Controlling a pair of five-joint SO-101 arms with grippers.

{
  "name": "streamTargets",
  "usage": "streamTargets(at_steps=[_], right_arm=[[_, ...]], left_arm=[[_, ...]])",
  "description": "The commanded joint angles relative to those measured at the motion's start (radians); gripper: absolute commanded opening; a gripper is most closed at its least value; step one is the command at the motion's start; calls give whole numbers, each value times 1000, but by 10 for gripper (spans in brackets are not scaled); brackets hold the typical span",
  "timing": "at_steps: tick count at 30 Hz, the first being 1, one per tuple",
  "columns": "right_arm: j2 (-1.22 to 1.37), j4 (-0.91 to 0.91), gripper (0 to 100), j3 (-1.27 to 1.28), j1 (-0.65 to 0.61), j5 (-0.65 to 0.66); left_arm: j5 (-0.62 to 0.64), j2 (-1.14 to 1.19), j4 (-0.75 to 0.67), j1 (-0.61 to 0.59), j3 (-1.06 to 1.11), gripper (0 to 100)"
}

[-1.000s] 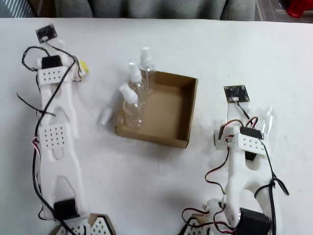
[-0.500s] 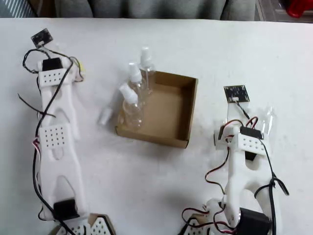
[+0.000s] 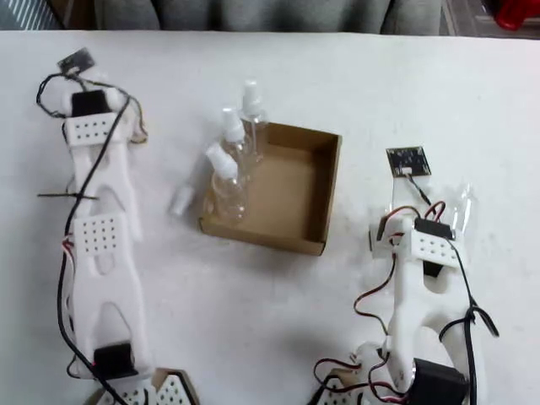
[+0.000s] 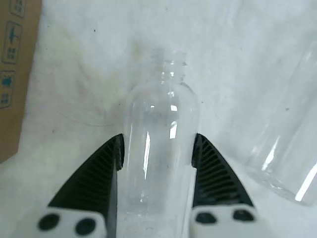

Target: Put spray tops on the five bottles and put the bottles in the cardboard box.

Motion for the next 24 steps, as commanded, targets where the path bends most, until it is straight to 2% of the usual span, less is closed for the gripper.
streamTargets(at_steps=[1, 6, 20, 24], right_arm=[[5, -15, 20, 18, -7, 8], [5, -18, 20, 18, -8, 8], [5, -27, 20, 20, -12, 8], [5, -27, 20, 20, -12, 8]], left_arm=[[-5, -85, 44, 47, -31, 30], [-152, -216, 48, 79, 121, 20], [-169, -696, 44, 117, 753, 21], [-245, -834, 44, 136, 893, 20]])
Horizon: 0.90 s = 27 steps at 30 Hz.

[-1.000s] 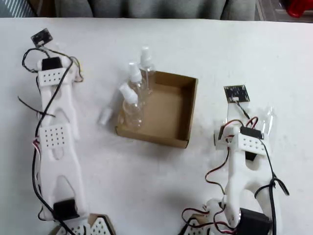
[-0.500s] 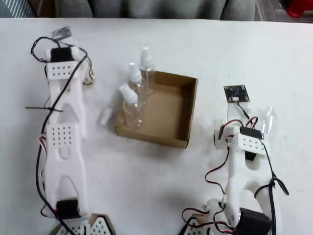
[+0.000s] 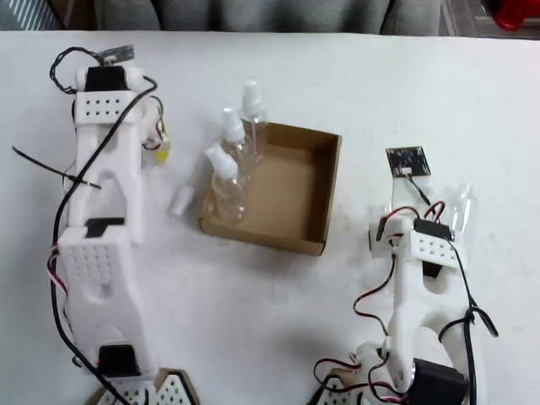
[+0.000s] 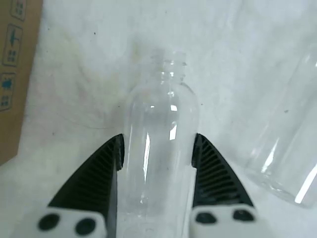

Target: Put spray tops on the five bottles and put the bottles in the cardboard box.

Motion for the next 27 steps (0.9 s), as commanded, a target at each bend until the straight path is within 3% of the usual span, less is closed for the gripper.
streamTargets(at_steps=[1, 8, 11, 27], right_arm=[[5, -13, 20, 12, -12, 8], [5, -10, 20, 12, -12, 8], [5, -10, 20, 12, -12, 8], [5, -7, 22, 12, -10, 8]], left_arm=[[-51, -203, 3, 28, 94, 20], [-64, -456, -32, 21, 348, 20], [-135, -539, -91, 22, 497, 20], [-143, -823, -736, 12, 1290, 21]])
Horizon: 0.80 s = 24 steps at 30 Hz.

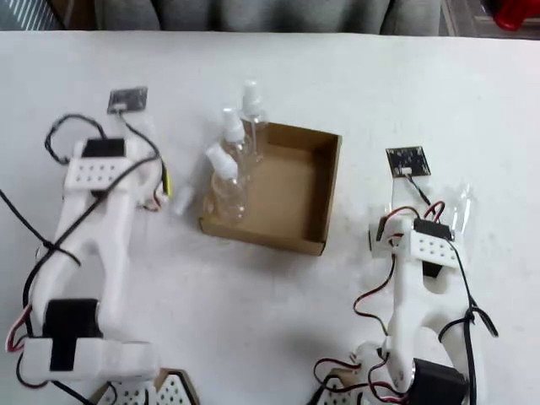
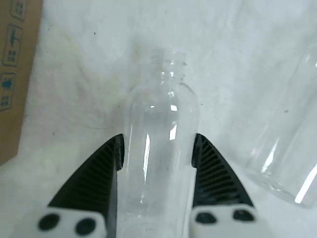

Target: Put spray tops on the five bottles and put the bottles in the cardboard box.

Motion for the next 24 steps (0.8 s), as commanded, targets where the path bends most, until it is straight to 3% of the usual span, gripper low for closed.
streamTargets(at_steps=[1, 9, 15, 19, 24], right_arm=[[5, -7, 22, 12, -10, 8], [2, -4, 20, 12, -4, 8], [-7, 19, 20, 6, 39, 8], [-18, 25, 20, 3, 41, 8], [-130, 203, 20, -80, 64, 8]], left_arm=[[-11, -101, -176, -5, 129, 21], [-14, -206, -425, -12, 394, 23], [-15, -205, -446, -44, 471, 24], [-9, -209, -534, -79, 525, 24], [-15, -206, -552, -79, 531, 24]])
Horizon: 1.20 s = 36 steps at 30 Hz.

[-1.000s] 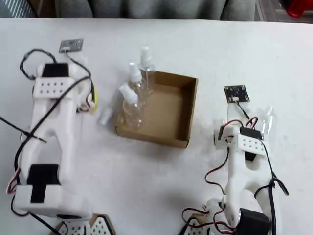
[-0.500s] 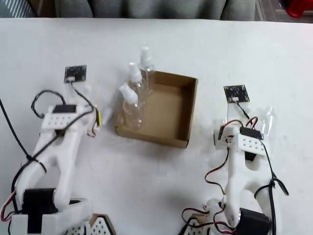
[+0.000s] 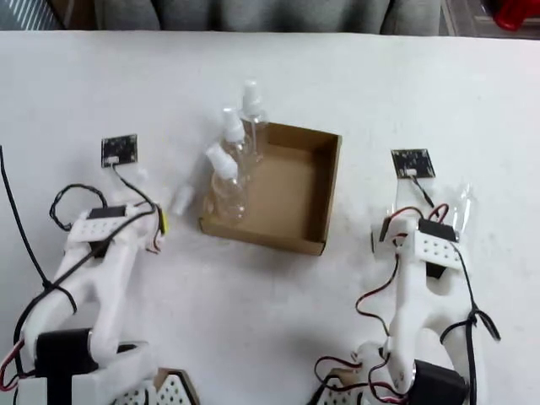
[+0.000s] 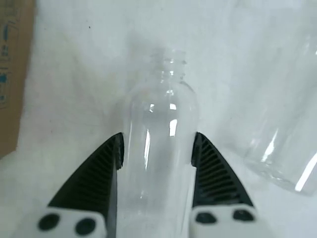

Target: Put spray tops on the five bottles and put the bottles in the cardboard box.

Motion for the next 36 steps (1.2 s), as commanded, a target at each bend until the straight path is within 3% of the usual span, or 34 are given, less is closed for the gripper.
streamTargets(at_steps=[1, 14, 21, 28, 36], right_arm=[[-102, 140, 20, -72, 24, 11], [-628, 432, 20, -81, 27, 11], [-814, 334, 20, -12, 90, 11], [-820, 200, 20, 58, 93, 2], [-829, 186, 19, 60, 90, -14]], left_arm=[[-11, -48, -28, -16, 2, 24], [-12, -48, -63, -12, 11, 24], [-12, -48, -63, -12, 15, 24], [-12, -48, -63, -12, 17, 24], [-6, -48, -63, -10, 17, 24]])
